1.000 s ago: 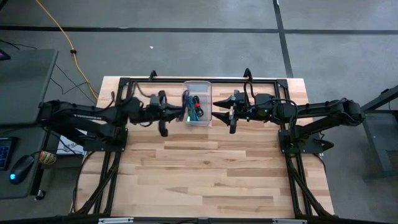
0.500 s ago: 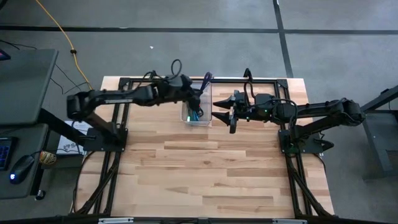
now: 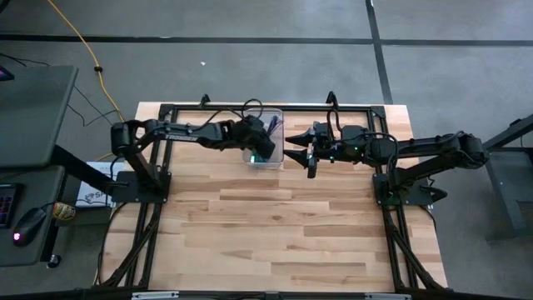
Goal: Pick and place USB-C Cables
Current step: Put the purple charger cable into the transparent bin
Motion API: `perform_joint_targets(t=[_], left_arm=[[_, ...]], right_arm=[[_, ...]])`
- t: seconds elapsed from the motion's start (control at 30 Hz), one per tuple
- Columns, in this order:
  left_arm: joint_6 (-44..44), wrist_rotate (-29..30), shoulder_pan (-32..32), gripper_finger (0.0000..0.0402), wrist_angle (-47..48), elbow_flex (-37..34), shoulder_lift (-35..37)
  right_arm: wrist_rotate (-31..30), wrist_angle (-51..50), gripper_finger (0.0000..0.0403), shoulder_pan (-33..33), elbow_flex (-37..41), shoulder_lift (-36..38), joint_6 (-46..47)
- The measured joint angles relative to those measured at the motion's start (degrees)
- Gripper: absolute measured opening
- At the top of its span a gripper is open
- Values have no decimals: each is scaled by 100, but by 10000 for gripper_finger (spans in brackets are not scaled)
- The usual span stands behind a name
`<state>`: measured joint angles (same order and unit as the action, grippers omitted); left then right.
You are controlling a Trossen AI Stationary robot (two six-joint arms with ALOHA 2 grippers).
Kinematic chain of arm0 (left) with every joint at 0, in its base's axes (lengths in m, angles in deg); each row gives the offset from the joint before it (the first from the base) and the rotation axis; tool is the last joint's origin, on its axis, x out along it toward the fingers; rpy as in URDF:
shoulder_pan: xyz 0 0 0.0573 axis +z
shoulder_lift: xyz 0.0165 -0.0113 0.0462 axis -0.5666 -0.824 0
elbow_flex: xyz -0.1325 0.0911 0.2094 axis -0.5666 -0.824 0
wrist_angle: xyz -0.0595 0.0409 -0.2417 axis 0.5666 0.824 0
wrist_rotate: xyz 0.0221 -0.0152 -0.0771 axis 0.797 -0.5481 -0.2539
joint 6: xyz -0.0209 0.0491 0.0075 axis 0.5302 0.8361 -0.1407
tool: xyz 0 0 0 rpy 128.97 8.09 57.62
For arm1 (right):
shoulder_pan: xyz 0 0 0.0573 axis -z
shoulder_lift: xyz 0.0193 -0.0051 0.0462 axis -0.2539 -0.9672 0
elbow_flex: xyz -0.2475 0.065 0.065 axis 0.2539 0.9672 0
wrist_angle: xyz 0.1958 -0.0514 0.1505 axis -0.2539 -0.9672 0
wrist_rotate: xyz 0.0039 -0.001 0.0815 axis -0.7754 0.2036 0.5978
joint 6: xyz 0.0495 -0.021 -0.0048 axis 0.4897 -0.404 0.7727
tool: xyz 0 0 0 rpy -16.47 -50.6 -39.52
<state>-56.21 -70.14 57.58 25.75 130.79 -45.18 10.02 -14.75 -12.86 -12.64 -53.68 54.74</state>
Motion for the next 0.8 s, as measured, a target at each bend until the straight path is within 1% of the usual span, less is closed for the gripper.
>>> perform_joint_targets(t=[0.2,0.4,0.8], left_arm=[[-93,279,-26,0,282,-16,-20],[-118,164,19,0,308,-116,-21],[331,31,15,0,660,-128,-46]], right_arm=[[0,0,226,0,0,0,333],[-50,0,226,0,0,0,398],[-57,0,226,0,0,0,391]])
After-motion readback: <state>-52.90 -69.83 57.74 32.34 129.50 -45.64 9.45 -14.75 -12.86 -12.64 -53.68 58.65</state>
